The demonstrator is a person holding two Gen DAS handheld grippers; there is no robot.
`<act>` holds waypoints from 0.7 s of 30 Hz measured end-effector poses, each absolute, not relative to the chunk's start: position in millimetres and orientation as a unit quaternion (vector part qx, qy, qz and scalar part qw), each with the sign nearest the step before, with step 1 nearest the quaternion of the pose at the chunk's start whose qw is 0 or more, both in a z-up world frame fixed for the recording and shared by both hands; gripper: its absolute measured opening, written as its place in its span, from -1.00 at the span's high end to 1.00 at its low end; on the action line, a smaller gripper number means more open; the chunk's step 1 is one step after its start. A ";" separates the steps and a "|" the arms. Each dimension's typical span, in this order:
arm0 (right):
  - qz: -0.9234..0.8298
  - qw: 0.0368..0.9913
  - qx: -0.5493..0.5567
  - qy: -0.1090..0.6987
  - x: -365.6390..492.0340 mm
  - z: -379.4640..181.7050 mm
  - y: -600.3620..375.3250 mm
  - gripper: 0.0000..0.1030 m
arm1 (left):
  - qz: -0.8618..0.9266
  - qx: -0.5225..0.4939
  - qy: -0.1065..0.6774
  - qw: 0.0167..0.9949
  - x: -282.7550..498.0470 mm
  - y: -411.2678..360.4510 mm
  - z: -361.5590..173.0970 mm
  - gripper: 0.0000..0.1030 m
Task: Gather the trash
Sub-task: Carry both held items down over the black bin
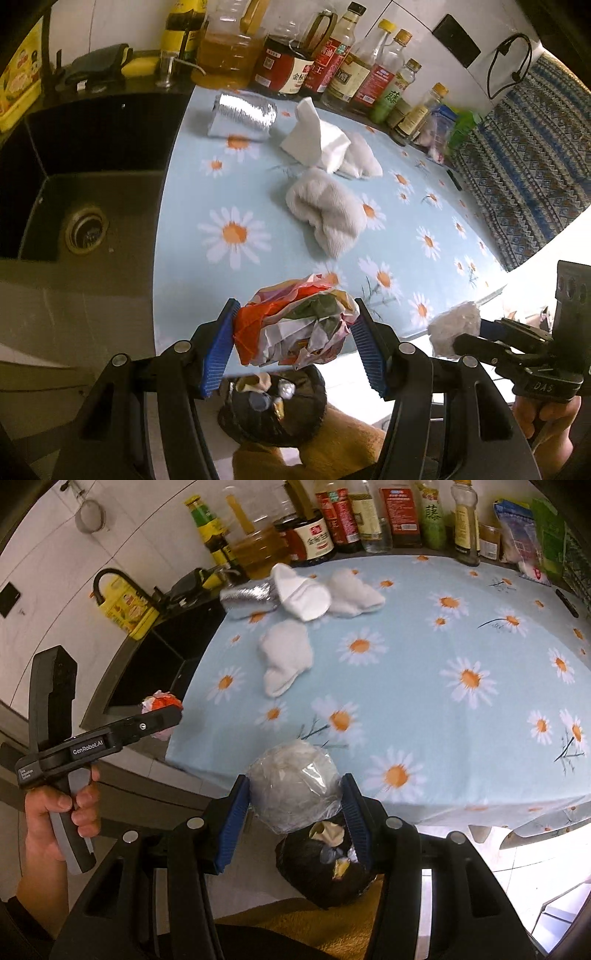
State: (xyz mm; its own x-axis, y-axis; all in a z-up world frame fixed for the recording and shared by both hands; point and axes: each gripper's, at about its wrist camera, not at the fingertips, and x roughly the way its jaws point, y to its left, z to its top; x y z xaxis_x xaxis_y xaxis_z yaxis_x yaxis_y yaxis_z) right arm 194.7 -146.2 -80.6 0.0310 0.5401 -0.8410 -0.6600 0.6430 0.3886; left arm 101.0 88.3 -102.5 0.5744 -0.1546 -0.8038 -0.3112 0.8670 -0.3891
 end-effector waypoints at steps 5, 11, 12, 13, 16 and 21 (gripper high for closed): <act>0.423 0.708 -0.056 0.563 184.6 -85.2 -145.5 0.01 | 0.036 -0.265 0.464 0.845 86.3 77.4 -109.6 -0.14; 0.424 0.699 -0.063 0.572 172.0 -97.0 -145.5 0.00 | 0.017 -0.267 0.479 0.836 75.4 57.9 -125.1 -0.14; 0.424 0.697 -0.064 0.575 171.8 -99.8 -145.7 0.00 | 0.013 -0.268 0.482 0.834 73.7 55.2 -128.7 -0.14; 0.423 0.694 -0.064 0.579 170.5 -103.6 -146.1 0.00 | 0.014 -0.268 0.486 0.832 70.5 52.6 -133.4 -0.14; 0.421 0.685 -0.068 0.591 164.1 -113.7 -146.8 0.00 | 0.009 -0.275 0.494 0.825 64.6 47.8 -143.4 -0.14; 0.419 0.674 -0.080 0.602 154.7 -126.0 -145.2 0.00 | 0.005 -0.281 0.510 0.813 55.5 40.0 -161.9 -0.14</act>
State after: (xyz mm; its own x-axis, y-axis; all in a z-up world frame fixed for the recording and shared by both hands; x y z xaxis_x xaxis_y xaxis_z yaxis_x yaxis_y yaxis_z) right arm 154.7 -145.2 -126.0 -0.0776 0.4688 -0.8799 -0.6623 0.6355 0.3969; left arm 55.5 40.0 -161.9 0.4803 -0.2781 -0.8319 -0.2952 0.8418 -0.4519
